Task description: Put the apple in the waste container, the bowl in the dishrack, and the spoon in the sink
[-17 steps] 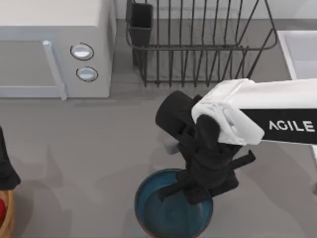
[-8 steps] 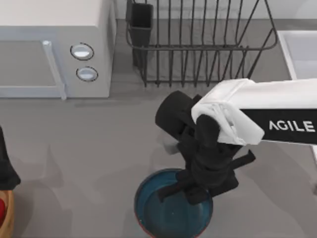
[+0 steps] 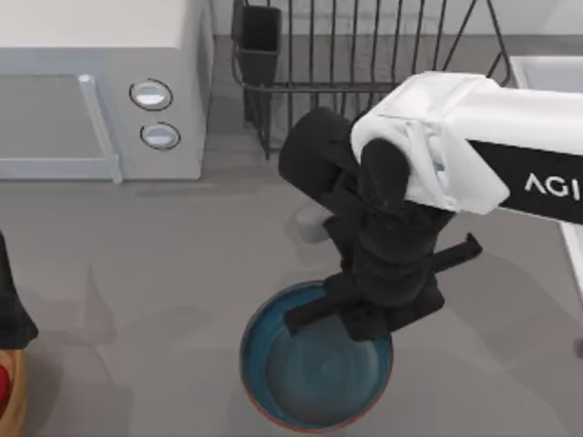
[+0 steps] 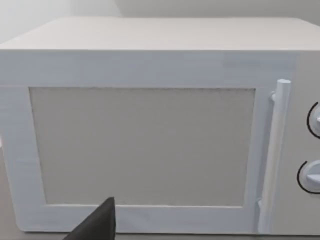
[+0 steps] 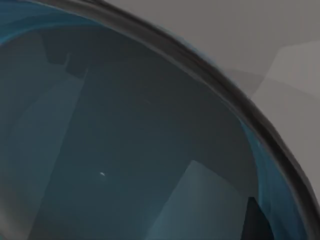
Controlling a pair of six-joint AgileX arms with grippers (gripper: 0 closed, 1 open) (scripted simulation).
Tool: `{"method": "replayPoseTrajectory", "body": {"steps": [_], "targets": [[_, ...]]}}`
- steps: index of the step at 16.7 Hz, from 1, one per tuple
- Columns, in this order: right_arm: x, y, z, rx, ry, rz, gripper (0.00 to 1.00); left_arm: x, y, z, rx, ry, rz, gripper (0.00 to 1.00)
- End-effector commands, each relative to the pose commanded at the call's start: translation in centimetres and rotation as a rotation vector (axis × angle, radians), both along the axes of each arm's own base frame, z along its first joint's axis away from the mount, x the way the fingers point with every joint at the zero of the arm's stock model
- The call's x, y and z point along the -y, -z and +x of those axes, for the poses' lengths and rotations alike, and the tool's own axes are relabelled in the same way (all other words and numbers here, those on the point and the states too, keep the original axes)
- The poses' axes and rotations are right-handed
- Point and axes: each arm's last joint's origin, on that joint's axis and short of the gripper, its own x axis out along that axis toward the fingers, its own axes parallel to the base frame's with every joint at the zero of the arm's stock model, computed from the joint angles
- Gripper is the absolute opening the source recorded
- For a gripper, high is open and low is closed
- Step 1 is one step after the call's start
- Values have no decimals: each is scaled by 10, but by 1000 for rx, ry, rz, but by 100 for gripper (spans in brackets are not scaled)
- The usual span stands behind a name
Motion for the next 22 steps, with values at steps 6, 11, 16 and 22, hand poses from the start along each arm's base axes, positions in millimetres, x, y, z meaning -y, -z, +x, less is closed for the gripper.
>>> {"method": "replayPoseTrajectory", "body": {"steps": [6,11,16,22], "targets": [[4,-35,-3,4,1,4,0,0,0,0,0,0,0,100],[-1,-37,-4,57,-25,12,0,0,0,0,0,0,0,100],[-17,-67,-6,428,-116,79,0,0,0,0,0,0,0,100],[-32,-136,-19,1080,-50,198,0,0,0,0,0,0,0,100]]}}
